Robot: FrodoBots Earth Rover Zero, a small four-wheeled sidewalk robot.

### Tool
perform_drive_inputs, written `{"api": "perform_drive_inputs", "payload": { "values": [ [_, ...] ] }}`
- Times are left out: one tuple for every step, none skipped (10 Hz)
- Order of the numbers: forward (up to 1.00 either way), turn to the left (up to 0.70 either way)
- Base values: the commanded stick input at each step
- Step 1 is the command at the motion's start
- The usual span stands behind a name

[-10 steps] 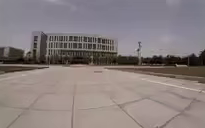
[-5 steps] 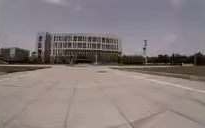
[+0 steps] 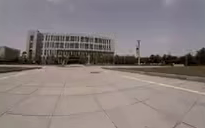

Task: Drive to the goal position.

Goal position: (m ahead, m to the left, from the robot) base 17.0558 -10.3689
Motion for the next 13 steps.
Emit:
{"api": "perform_drive_inputs", "payload": {
  "values": [
    [1.00,0.00],
    [1.00,0.00],
    [1.00,0.00],
    [1.00,-0.03],
    [1.00,-0.11],
    [1.00,-0.36],
    [1.00,-0.39],
    [1.00,-0.39],
    [1.00,-0.16],
    [1.00,0.00],
    [1.00,0.00],
    [1.00,0.00],
    [1.00,-0.20]
  ]
}}
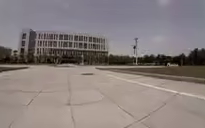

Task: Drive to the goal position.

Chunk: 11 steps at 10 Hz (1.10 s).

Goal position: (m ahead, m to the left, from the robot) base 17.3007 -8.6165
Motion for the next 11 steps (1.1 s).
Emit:
{"api": "perform_drive_inputs", "payload": {
  "values": [
    [1.00,-0.37],
    [1.00,-0.31],
    [1.00,-0.20],
    [1.00,0.00],
    [1.00,-0.30],
    [1.00,-0.36],
    [1.00,0.00],
    [1.00,0.00],
    [1.00,0.00],
    [1.00,0.00],
    [1.00,0.00]
  ]
}}
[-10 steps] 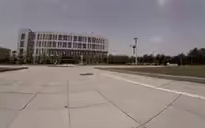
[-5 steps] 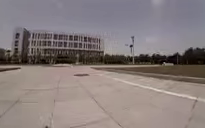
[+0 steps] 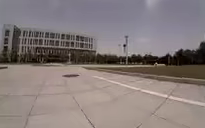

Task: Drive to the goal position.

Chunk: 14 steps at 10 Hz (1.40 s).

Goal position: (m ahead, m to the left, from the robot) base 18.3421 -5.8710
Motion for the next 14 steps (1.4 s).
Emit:
{"api": "perform_drive_inputs", "payload": {
  "values": [
    [1.00,0.00],
    [1.00,0.00],
    [1.00,0.00],
    [1.00,0.00],
    [1.00,0.00],
    [1.00,0.00],
    [1.00,0.00],
    [1.00,0.00],
    [1.00,0.00],
    [1.00,0.00],
    [1.00,0.00],
    [1.00,0.00],
    [1.00,0.00],
    [1.00,0.00]
  ]
}}
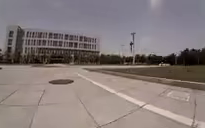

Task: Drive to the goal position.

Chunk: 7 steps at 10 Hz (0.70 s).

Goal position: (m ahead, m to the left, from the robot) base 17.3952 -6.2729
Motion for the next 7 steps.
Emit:
{"api": "perform_drive_inputs", "payload": {
  "values": [
    [1.00,0.00],
    [1.00,0.00],
    [1.00,0.00],
    [1.00,0.00],
    [1.00,0.00],
    [1.00,0.00],
    [1.00,0.00]
  ]
}}
